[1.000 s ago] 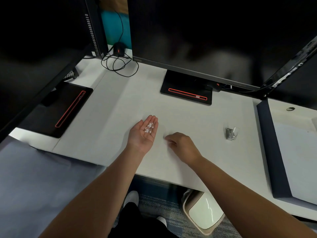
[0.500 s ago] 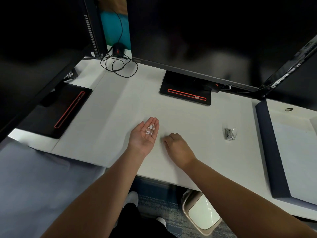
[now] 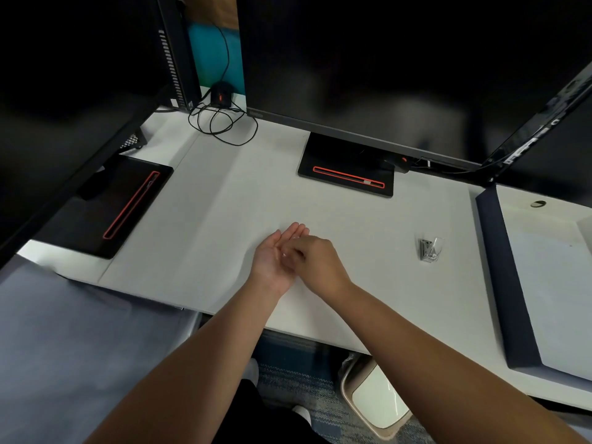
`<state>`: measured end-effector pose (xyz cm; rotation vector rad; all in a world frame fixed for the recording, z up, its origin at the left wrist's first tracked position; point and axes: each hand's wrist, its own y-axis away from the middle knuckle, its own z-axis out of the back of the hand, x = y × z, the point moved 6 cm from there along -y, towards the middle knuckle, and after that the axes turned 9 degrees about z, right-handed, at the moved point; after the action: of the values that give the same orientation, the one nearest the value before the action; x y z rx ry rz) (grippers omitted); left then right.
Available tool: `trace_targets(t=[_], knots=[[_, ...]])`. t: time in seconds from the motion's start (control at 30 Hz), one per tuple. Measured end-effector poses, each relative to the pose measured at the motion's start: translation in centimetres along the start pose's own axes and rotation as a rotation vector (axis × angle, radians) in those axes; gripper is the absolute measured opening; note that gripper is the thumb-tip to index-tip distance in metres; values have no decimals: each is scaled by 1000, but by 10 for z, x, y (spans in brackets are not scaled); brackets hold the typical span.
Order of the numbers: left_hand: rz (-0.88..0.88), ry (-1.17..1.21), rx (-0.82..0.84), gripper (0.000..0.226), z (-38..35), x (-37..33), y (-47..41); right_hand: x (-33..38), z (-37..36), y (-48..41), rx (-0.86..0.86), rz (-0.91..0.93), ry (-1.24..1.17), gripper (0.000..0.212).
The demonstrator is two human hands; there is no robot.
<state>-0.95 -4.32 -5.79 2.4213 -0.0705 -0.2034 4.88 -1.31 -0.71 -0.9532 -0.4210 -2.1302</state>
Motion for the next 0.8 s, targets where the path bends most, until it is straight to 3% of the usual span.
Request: trace_targets(t=[0.17, 0.3, 0.5, 0.6, 0.7, 0.8], knots=[[5, 15, 4, 36, 1, 2, 0, -5, -2, 2, -4, -10, 48, 22], [5, 4, -8, 36, 2, 4, 2, -2, 5, 4, -72, -14, 26, 10], [-48, 65, -4, 33, 2, -7, 3, -29, 38, 9, -283, -84, -116, 19], [-60, 82, 0, 33, 3, -14, 5, -59, 37, 16, -202, -175, 6, 23], [-68, 89, -1, 34, 3, -17, 5, -74, 23, 26, -89, -159, 162, 19], [-73, 94, 3, 34, 2, -18, 4, -73, 13, 32, -80, -122, 220, 17]])
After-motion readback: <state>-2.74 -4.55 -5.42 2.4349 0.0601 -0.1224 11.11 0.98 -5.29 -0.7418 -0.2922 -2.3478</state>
